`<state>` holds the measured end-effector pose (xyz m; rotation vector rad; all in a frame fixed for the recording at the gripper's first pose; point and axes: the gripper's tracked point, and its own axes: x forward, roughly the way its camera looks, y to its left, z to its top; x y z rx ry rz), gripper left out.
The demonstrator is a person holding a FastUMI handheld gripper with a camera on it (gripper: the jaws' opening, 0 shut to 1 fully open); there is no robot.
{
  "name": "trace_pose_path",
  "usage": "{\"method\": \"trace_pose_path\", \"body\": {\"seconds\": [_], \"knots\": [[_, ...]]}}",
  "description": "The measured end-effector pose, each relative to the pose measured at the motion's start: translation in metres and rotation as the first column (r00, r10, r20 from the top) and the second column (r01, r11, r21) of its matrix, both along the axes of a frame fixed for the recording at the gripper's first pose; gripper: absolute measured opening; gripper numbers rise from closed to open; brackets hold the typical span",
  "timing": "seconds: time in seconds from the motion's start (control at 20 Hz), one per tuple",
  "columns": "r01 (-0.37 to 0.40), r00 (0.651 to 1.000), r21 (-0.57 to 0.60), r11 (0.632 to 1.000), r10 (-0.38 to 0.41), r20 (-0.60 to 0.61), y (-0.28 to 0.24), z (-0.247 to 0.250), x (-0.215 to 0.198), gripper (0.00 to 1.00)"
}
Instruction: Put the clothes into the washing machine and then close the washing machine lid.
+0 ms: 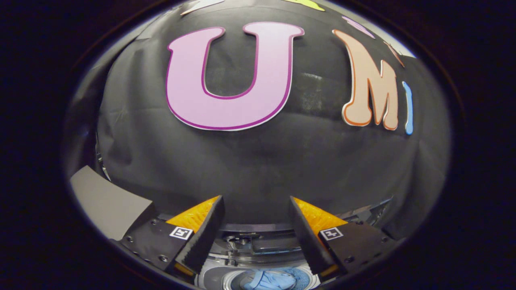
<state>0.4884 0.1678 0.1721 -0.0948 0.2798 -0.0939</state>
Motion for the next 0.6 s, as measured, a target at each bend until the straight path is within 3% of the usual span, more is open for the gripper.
{"method": "trace_pose_path", "body": {"seconds": [0.6], "knots": [[-0.011, 1.0, 0.001, 1.0, 0.011, -0.023, -0.0001, -0.0017, 0.001, 0.99]]}}
